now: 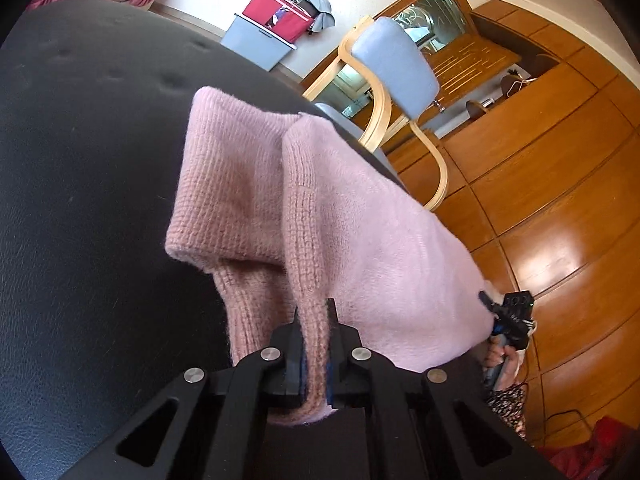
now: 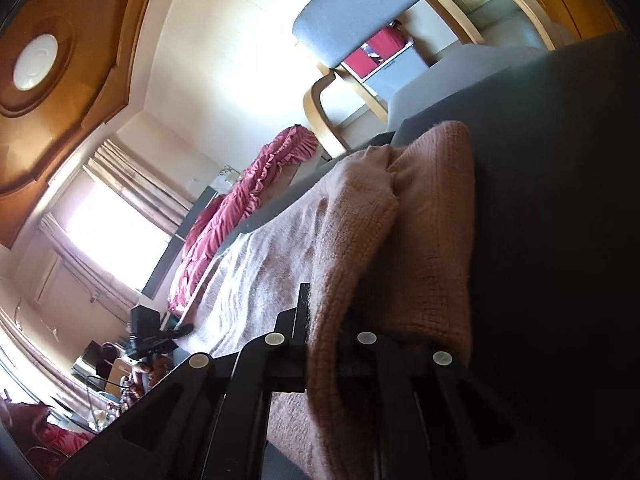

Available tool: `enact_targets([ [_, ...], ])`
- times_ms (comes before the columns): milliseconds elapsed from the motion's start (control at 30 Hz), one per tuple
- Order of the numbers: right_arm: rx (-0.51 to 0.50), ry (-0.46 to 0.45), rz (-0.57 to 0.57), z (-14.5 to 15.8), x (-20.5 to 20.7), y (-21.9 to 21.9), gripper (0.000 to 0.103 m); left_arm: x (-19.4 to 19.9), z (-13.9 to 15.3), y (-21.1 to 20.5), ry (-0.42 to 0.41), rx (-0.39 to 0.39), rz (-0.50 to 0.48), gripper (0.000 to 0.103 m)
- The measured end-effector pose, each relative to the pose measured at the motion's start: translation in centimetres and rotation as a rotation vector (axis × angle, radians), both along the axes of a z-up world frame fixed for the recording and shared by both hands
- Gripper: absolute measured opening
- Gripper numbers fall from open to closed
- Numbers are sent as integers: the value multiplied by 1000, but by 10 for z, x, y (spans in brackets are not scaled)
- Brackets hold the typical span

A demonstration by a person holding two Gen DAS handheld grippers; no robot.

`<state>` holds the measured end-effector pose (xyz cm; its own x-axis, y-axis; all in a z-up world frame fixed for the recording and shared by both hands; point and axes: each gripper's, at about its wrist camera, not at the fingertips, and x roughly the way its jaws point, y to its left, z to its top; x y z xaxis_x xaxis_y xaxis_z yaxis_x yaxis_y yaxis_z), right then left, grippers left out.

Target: Fold clothes

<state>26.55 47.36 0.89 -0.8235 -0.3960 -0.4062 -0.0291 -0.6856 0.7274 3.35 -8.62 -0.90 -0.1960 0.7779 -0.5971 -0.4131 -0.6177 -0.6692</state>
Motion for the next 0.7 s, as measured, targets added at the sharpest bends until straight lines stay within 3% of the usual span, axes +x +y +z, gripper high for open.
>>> enact_targets([
  [133, 25, -66, -24, -4, 4, 1, 7, -2, -18, -8, -22, 52, 36, 4],
  [200, 38, -99, -36, -5, 5, 2, 6, 2, -14, -5, -1, 29, 30, 5],
  [367, 118, -173, -53, 4, 8, -3, 12, 5, 8, -5, 18, -54, 28, 7],
  [433, 224, -188, -104, 22, 11, -7, 16, 8, 36, -10, 96, -82, 118, 7],
  [533, 481, -153, -225, 57, 16, -25, 17, 12, 77, -1, 262, -110, 295, 11],
  [600, 600, -94, -269, 78, 8, -41, 17, 11, 97, 23, 330, -91, 342, 14],
  [700, 585, -9, -238, 90, -6, -52, 17, 3, 105, 88, 347, -49, 255, 16],
])
